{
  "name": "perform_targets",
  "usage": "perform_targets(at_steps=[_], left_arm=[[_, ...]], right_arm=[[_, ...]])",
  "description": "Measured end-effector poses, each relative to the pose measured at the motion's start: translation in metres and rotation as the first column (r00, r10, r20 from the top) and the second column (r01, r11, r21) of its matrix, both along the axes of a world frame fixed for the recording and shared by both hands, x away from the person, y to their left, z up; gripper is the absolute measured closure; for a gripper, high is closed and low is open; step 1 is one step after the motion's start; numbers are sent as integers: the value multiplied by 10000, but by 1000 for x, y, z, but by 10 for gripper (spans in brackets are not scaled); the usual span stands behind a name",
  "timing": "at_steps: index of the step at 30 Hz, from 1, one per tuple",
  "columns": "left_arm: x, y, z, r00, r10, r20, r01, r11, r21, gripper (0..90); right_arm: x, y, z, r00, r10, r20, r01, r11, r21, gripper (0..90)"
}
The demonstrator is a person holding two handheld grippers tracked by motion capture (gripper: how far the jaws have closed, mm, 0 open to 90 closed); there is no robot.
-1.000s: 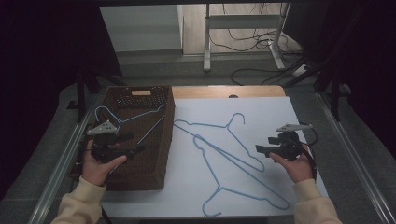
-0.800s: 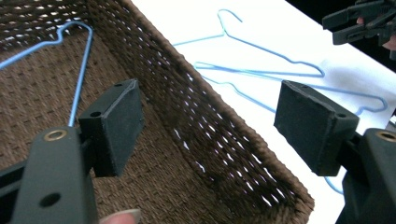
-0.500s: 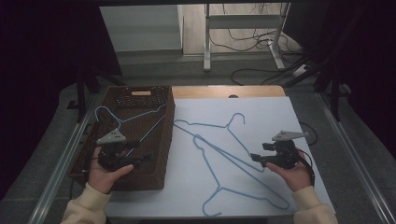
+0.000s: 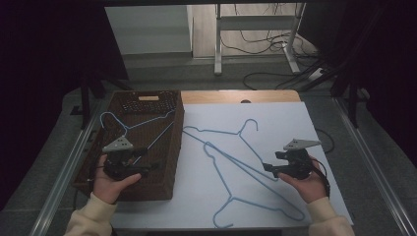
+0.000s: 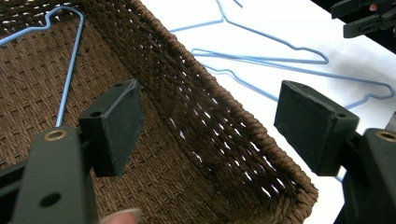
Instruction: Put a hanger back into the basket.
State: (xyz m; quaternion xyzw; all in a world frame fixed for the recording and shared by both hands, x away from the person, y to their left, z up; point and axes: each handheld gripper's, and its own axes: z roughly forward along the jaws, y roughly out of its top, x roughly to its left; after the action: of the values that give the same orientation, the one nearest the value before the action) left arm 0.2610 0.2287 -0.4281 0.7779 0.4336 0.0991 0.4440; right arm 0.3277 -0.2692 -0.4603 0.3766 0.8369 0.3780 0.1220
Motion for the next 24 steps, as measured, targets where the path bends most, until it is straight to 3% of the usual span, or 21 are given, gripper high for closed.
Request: perform_targets(at_steps=[9,18,24], left_arm=[[1,-4,0,9999,-101,-8,101,9999,71,235],[-1,-5,2,9998,-171,82,171,9998,68,238],[-1,-7,1,9998,-208,43,208,9997,92,237]], right_arm=[[0,5,-6,9998,-63,-163,55,9986,-518,303],[1,7,-8,9995,-149,-274,130,9976,-677,313],[-3,16,-8,9992,272,-309,-295,9967,-761,325]])
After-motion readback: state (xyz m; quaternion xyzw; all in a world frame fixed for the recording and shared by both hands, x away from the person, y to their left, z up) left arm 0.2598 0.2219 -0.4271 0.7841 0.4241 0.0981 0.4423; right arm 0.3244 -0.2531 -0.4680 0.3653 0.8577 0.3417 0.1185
